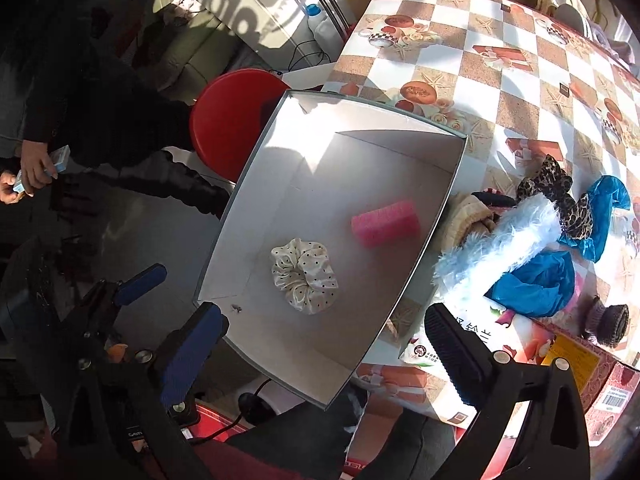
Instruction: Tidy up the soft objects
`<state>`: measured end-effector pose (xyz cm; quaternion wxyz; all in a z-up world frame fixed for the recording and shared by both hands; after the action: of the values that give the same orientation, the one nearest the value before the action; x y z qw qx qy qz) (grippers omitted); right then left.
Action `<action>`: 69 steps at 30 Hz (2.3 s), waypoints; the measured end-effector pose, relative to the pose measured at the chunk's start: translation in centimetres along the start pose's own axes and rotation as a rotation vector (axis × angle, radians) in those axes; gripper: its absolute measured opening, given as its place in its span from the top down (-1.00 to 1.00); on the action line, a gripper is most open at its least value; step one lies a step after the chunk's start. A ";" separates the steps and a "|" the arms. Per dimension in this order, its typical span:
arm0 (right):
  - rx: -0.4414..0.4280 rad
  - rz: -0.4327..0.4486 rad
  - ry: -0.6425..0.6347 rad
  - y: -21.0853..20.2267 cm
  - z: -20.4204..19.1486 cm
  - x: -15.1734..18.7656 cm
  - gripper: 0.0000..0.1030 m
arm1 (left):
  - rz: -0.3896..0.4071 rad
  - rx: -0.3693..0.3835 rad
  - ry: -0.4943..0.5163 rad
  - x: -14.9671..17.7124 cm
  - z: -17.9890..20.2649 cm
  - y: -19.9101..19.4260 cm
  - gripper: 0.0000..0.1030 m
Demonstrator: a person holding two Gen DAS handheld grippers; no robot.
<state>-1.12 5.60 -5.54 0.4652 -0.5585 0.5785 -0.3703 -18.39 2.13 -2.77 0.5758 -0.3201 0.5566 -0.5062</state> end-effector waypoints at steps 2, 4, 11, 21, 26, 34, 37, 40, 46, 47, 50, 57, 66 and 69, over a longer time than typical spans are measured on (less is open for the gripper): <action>0.004 0.009 0.019 -0.3 0.6 0.1 -0.98 | 0.011 0.037 -0.004 -0.5 0.1 -0.3 -0.81; 0.006 0.016 0.041 -0.6 1.2 0.2 -0.98 | 0.011 0.044 0.010 -1.0 0.7 -0.3 -0.81; -0.008 0.015 0.091 -0.9 2.7 0.8 -0.98 | -0.090 -0.009 0.079 -0.4 2.8 1.7 -0.81; -0.039 -0.056 0.045 0.8 1.5 0.5 -0.98 | -0.108 -0.103 0.091 1.2 2.5 1.4 -0.81; -0.044 -0.083 -0.007 1.5 0.1 0.2 -0.98 | -0.099 -0.121 0.058 1.8 1.7 0.9 -0.81; -0.043 -0.114 -0.045 2.2 -0.9 0.5 -0.98 | -0.101 -0.121 0.016 2.2 1.0 0.8 -0.81; -0.044 -0.120 -0.040 2.3 -0.8 0.7 -0.98 | -0.101 -0.122 0.023 2.2 1.1 0.8 -0.81; -0.042 -0.118 -0.036 2.2 -0.8 0.9 -0.98 | -0.098 -0.119 0.034 2.2 1.2 0.7 -0.81; -0.033 -0.103 -0.019 1.9 -0.5 1.2 -0.98 | -0.112 -0.107 0.048 2.8 1.5 0.9 -0.81; -0.029 -0.103 -0.013 1.9 -0.4 1.3 -0.98 | -0.126 -0.104 0.052 3.1 1.5 1.1 -0.81; -0.027 -0.126 0.002 2.4 -0.2 1.7 -0.98 | -0.129 -0.129 0.082 4.0 1.7 0.9 -0.81; -0.037 -0.115 -0.069 2.1 -2.8 0.6 -0.98 | -0.054 -0.183 0.018 5.9 0.0 -2.3 -0.81; -0.059 -0.173 -0.238 3.2 -7.4 1.2 -0.98 | -0.007 -0.253 -0.162 8.0 -2.7 -4.9 -0.81; -0.070 -0.177 -0.276 3.4 -8.5 1.2 -0.98 | 0.007 -0.257 -0.223 8.5 -3.9 -5.6 -0.81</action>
<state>-10.20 3.96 -6.40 0.4858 -0.6688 0.4702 -0.3093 -24.54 -6.70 -0.88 0.5900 -0.4433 0.5506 -0.3901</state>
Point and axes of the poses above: each gripper's, at about its wrist camera, not at the fingertips, and y roughly the way its jaws point, z to its right, x to its underside, the point moved 2 cm from there along y, roughly the way its jaws point, and after that the axes turned 5 degrees about -y, right-handed, at the moved point
